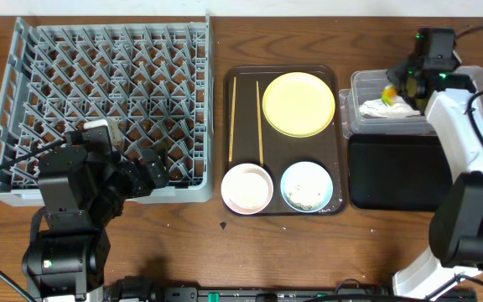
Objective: Sort waste into correct bins and load items into the dishwasher
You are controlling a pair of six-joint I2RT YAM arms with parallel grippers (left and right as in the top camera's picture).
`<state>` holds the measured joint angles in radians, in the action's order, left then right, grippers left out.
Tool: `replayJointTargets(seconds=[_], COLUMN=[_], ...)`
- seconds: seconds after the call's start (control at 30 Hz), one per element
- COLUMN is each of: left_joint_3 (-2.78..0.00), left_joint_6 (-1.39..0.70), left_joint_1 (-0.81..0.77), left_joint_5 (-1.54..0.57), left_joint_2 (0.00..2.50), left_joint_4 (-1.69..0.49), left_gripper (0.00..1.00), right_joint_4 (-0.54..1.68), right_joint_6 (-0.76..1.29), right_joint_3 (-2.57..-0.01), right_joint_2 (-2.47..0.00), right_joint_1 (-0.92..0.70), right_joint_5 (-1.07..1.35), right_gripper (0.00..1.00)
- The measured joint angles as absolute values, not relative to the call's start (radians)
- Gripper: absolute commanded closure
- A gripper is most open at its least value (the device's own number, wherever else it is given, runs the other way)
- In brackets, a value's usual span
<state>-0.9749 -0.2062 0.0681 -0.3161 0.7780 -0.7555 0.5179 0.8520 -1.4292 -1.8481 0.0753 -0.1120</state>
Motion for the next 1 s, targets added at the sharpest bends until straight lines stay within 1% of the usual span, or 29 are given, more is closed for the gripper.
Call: replayJointTargets(seconds=[0.03, 0.13, 0.27, 0.4, 0.53, 0.67, 0.7, 0.83, 1.0], left_joint_3=[-0.975, -0.975, -0.975, -0.975, -0.975, -0.975, -0.975, -0.975, -0.975], left_joint_6=[-0.206, -0.206, -0.206, -0.207, -0.207, -0.206, -0.206, -0.207, -0.205], left_joint_1=[0.068, 0.068, 0.068, 0.068, 0.068, 0.068, 0.068, 0.068, 0.068], left_joint_5=[-0.316, -0.316, -0.316, -0.316, -0.316, -0.316, -0.316, -0.316, -0.316], left_joint_2=[0.778, 0.778, 0.778, 0.778, 0.778, 0.778, 0.778, 0.778, 0.779], left_joint_4=[-0.756, -0.756, -0.756, -0.756, -0.756, -0.756, -0.756, -0.763, -0.804], left_gripper=[0.02, 0.02, 0.02, 0.02, 0.02, 0.02, 0.02, 0.02, 0.02], right_joint_4=[0.519, 0.518, 0.521, 0.537, 0.642, 0.805, 0.832, 0.921, 0.947], right_joint_6=[0.851, 0.827, 0.730, 0.560, 0.408, 0.272, 0.249, 0.186, 0.159], right_joint_3=[-1.426, -1.423, -1.422, -1.422, -1.427, -1.428, -1.428, -1.427, -1.424], right_joint_2=[-1.853, -1.849, -1.802, -1.711, -1.649, -1.667, -1.675, -1.709, -1.733], right_joint_1=[0.084, 0.097, 0.094, 0.057, -0.073, -0.278, -0.315, -0.473, -0.610], right_joint_5=[-0.095, -0.030, 0.105, 0.319, 0.485, 0.552, 0.550, 0.487, 0.339], right_gripper=[0.29, 0.30, 0.40, 0.45, 0.48, 0.52, 0.54, 0.56, 0.63])
